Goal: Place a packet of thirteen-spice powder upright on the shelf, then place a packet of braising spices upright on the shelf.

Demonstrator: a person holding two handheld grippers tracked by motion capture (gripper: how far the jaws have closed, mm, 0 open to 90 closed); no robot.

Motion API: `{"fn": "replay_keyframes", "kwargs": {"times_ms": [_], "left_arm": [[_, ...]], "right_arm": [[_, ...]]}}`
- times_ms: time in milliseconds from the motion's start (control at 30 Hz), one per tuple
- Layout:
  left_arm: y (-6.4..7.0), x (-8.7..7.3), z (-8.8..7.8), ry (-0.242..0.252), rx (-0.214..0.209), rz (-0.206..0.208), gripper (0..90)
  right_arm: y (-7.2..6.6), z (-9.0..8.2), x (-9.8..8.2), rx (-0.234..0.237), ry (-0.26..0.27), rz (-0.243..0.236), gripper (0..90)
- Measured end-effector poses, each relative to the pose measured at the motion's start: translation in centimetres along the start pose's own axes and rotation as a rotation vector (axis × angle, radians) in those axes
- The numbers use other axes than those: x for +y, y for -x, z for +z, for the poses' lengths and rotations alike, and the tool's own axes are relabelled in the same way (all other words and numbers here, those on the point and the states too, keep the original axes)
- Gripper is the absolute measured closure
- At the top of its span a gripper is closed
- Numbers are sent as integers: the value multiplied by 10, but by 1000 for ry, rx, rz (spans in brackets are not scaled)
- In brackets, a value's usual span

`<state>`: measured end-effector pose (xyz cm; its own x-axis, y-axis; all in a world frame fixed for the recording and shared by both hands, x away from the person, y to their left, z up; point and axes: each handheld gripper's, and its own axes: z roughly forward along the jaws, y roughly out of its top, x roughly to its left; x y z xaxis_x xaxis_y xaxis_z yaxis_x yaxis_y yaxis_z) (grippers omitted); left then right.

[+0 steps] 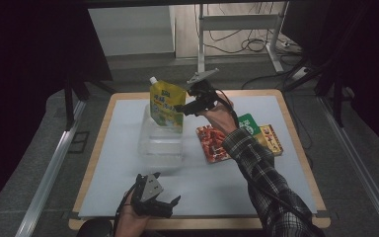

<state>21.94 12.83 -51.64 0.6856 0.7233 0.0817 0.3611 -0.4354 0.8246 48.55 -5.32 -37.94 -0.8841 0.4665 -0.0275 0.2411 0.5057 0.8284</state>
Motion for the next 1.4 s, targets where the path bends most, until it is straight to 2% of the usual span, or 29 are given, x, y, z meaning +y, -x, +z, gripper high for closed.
{"fn": "replay_keyframes", "kwargs": {"times_ms": [200,500,800,1067,1400], "left_arm": [[0,0,1,-2,-1,4,21],[0,0,1,3,2,7,21],[0,0,1,12,3,1,20],[0,0,0,12,3,3,20],[0,0,1,10,1,10,19]], "right_arm": [[-3,-10,-12,15,11,6,100],[-5,-22,-31,20,-4,17,61],[-11,-36,-49,21,-19,-3,49],[-15,-53,-70,5,-48,-17,43],[-10,-81,-92,-29,-45,22,43]]}}
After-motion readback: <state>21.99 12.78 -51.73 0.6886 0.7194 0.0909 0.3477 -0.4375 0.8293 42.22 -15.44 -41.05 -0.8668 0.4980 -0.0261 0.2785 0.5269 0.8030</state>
